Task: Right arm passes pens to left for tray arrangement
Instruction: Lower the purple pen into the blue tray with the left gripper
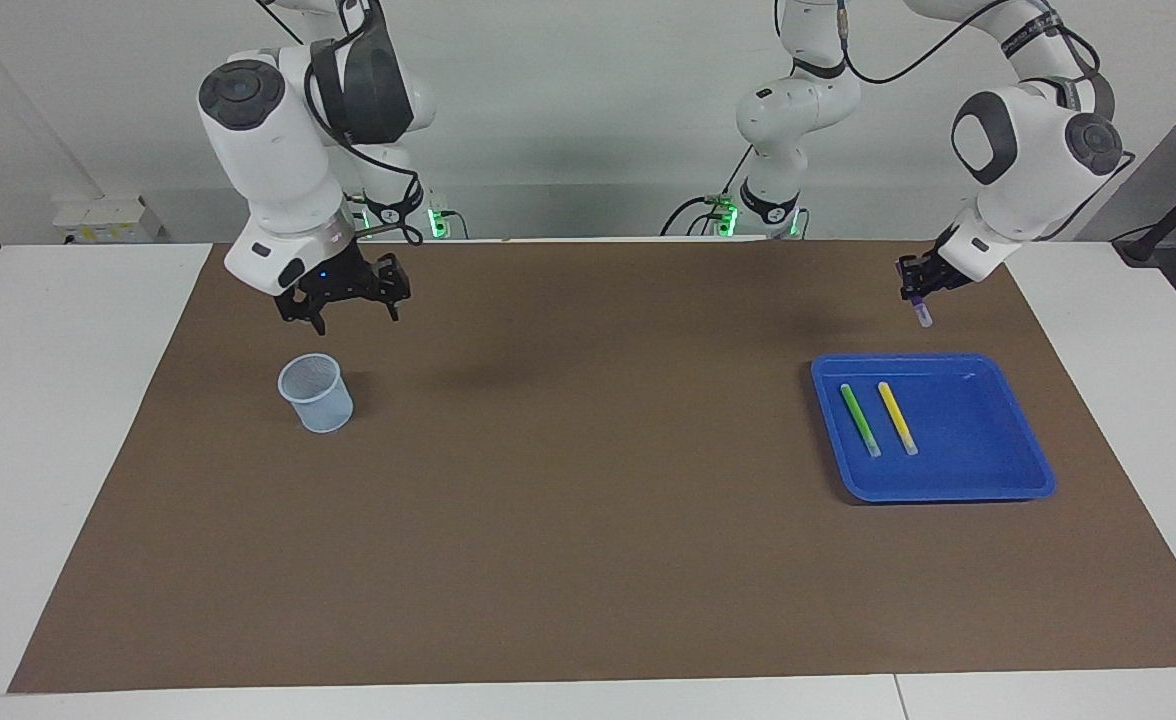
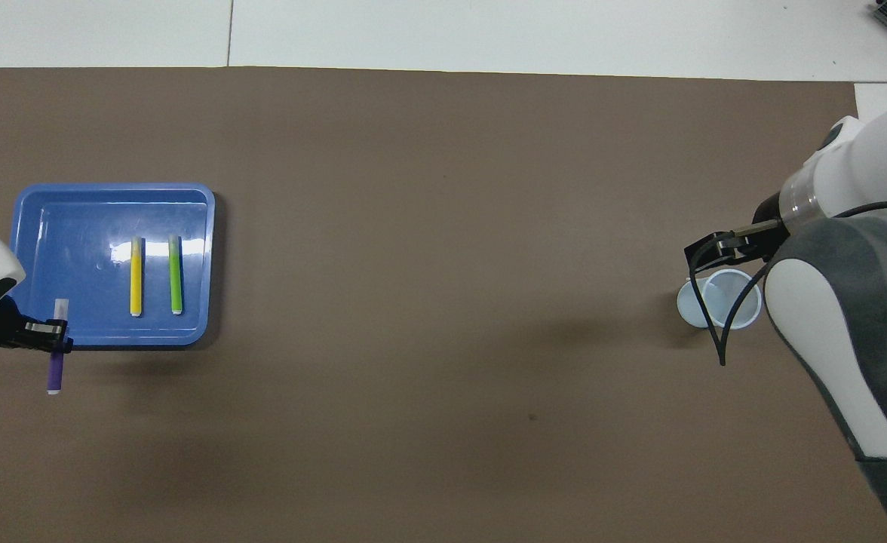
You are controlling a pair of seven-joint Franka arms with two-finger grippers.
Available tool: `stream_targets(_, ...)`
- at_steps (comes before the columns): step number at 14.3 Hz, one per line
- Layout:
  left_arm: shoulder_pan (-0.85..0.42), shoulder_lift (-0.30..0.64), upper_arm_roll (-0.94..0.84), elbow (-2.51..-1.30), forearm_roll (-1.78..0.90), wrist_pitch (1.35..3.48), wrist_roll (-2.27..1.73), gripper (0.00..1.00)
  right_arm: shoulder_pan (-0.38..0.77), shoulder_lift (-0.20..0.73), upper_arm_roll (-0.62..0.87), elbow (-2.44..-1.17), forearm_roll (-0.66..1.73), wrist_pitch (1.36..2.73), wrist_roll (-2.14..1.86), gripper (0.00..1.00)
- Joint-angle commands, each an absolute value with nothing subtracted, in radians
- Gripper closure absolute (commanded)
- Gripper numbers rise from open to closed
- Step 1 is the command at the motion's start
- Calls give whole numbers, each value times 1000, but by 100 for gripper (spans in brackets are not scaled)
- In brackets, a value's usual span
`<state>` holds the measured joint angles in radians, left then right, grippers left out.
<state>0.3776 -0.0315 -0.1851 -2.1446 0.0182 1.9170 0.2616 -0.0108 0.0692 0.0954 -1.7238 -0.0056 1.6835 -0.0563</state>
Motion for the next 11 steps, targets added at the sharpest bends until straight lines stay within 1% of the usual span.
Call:
stream_targets(1, 391, 38, -190, -2100, 43, 1956, 272, 100, -23, 17, 106, -1770, -11, 1640, -74, 0)
stream_targets(3, 393, 80, -190, -2088, 57, 1994, 270, 100, -28, -20, 104, -1824, -11, 1641, -72, 0)
stream_targets(7, 393, 165, -189, -2086, 61, 2101, 264, 100, -48, -15, 107, -1827, -11, 1683, -80, 0)
stream_targets(9, 393, 211, -189, -2085, 81, 2156, 264, 100, -46, -17, 106, -1827, -11, 1669, -80, 0)
stream_targets(11, 393, 232, -175, -2086, 90, 2187, 264, 100, -44, -12, 106, -1818, -12, 1683, -78, 0)
